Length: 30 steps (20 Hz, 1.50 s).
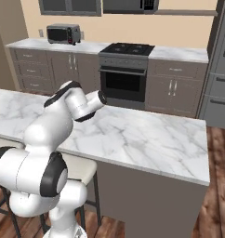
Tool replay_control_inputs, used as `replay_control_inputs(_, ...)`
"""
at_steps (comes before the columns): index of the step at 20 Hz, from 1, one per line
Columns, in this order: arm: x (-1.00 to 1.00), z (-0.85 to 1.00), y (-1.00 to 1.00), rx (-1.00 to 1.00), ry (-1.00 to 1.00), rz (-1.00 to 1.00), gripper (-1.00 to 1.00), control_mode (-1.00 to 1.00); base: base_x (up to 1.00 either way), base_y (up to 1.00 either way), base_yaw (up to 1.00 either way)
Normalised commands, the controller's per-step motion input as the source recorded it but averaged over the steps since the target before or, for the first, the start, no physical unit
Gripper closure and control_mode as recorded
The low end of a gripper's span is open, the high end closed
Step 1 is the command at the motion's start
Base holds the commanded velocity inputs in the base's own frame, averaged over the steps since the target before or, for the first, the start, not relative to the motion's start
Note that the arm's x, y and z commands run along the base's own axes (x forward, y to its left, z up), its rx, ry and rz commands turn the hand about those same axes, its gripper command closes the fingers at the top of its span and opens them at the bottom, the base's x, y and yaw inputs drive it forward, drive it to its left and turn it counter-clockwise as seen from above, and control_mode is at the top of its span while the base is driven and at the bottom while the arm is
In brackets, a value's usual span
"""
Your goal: The dining table condiment station is running low on mayonnaise. Refill the condiment station by opening the cabinet and taking the mayonnaise from the cabinet and placing it on the dining table.
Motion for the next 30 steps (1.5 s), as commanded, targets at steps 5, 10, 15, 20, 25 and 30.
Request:
replay_control_inputs(5,0.20,-0.41,0.00,0.08,-0.12,0.00,1.00,-1.00,0.00,0.00,0.00)
replay_control_inputs(10,0.31,-0.25,0.08,0.03,-0.11,0.00,1.00,-1.00,0.00,0.00,0.00)
replay_control_inputs(15,0.31,-0.22,0.08,0.05,-0.03,0.00,1.00,-1.00,0.00,0.00,0.00)
replay_control_inputs(20,0.30,-0.28,0.00,0.00,0.00,0.00,1.00,-1.00,0.00,0.00,0.00)
replay_control_inputs(25,0.30,-0.27,0.00,0.00,0.00,0.00,1.00,-1.00,0.00,0.00,0.00)
replay_control_inputs(30,0.54,-0.20,0.00,0.00,0.00,0.00,1.00,-1.00,0.00,0.00,0.00)
